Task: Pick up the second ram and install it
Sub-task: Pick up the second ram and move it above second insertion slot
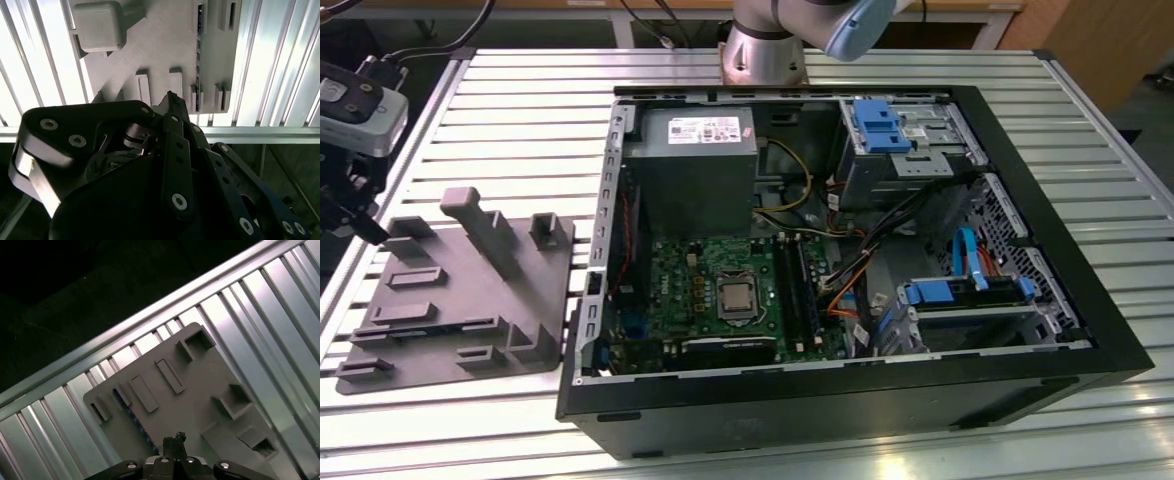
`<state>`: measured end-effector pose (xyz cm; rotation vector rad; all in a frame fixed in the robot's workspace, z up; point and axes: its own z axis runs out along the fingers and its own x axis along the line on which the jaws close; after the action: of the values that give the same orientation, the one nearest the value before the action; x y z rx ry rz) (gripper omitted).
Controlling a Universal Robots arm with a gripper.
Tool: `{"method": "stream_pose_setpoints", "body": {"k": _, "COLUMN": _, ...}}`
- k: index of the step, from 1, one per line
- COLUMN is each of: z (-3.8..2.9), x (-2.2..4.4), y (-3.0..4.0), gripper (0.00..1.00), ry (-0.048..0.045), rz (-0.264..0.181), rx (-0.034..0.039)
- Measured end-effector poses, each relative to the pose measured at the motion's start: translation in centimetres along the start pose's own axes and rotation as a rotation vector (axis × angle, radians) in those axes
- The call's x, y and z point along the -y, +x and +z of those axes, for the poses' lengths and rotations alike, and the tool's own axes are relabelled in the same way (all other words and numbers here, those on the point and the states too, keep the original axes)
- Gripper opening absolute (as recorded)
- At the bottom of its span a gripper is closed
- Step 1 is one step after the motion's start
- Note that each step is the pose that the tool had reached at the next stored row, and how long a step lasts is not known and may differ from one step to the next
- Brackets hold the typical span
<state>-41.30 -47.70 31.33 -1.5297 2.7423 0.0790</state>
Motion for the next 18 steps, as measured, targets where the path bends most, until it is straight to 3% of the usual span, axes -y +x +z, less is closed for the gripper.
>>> {"method": "stream_pose_setpoints", "body": {"k": 18, "z": 0.05, "x": 0.00, "y": 0.00, "gripper": 0.11, "ry": -0.0042, "rz": -0.167, "rx": -0.0073}}
